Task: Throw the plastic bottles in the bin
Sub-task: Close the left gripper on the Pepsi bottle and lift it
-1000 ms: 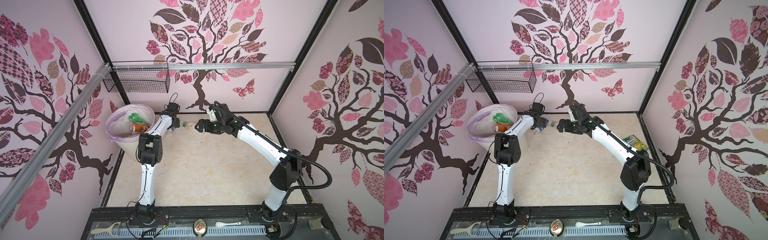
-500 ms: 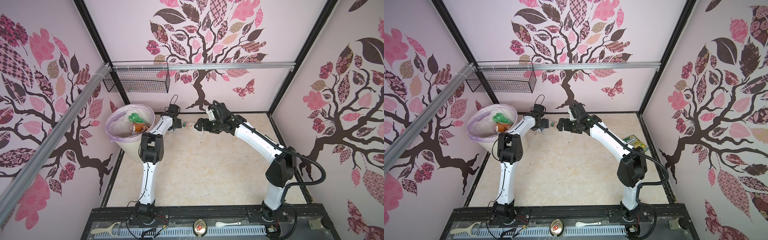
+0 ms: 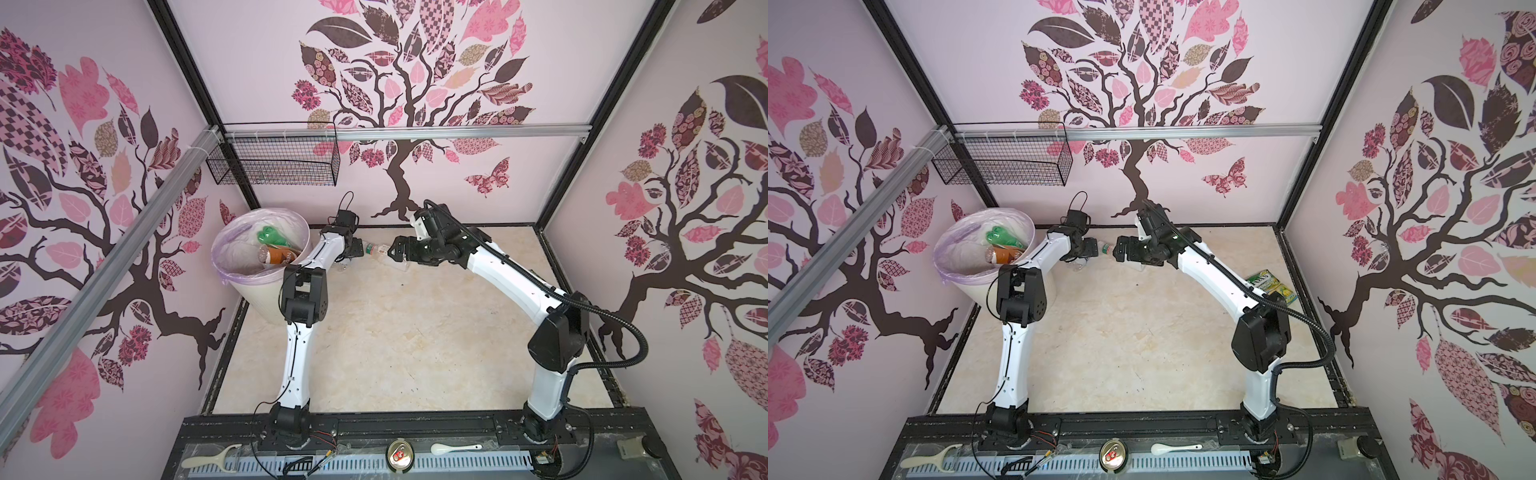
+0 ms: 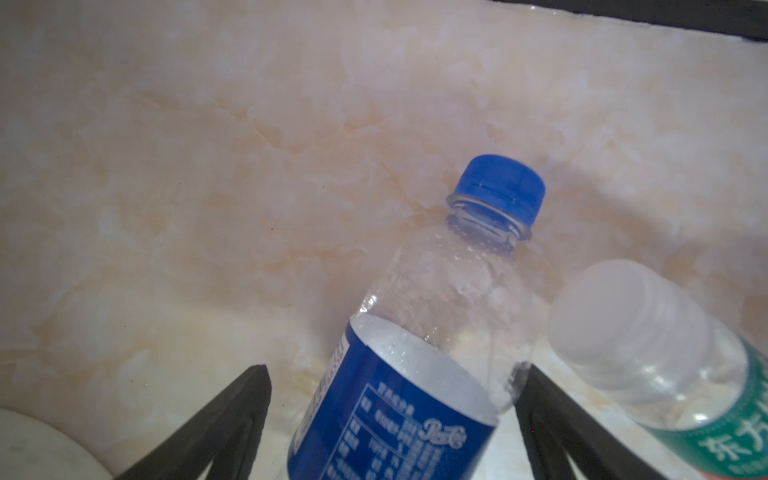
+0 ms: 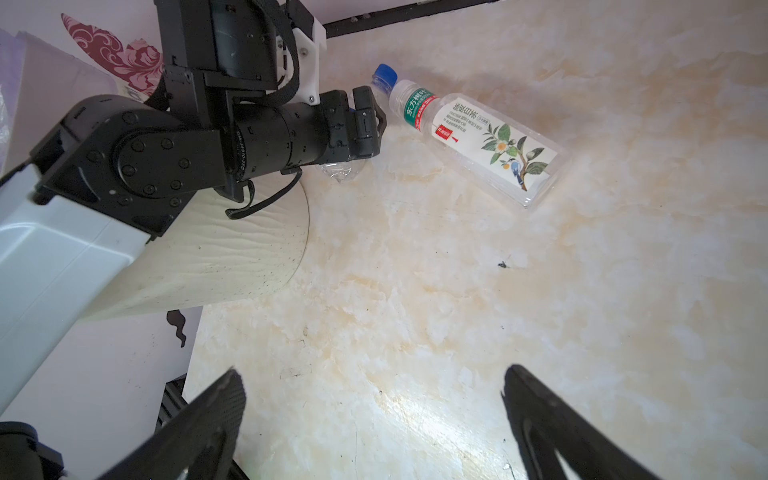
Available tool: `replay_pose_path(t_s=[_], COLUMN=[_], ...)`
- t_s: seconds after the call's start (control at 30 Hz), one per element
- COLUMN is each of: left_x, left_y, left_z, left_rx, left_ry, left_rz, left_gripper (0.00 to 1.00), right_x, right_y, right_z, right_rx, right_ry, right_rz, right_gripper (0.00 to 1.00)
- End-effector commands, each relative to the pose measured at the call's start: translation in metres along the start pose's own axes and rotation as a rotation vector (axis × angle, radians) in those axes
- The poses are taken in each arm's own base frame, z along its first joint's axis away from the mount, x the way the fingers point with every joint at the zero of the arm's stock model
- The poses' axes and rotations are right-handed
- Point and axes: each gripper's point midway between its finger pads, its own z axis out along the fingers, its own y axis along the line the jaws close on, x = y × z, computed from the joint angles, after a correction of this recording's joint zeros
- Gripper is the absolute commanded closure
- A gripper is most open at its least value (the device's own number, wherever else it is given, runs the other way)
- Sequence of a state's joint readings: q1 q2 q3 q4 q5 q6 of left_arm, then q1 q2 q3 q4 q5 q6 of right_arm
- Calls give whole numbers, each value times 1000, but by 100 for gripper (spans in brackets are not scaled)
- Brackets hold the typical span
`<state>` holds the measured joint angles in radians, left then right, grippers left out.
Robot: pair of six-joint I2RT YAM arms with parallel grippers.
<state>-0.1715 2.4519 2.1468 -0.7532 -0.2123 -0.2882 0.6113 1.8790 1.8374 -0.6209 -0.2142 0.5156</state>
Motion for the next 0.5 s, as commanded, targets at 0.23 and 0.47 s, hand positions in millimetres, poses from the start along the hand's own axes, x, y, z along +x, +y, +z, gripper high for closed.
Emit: replay_pose_path(t_s=[0.23,0.47], left_x=[5,12], left_y=[-10,-14], left_z=[14,15], left_rx=[52,77], left_ry=[24,45], left_rz=[-17,-26], left_gripper=[18,27], right_x=[2,0], right_y=[-1,-6], right_z=[4,-1], right_rx=[7,20], right_ry=[21,10], right_rz=[-24,-14], right_gripper=[1,1])
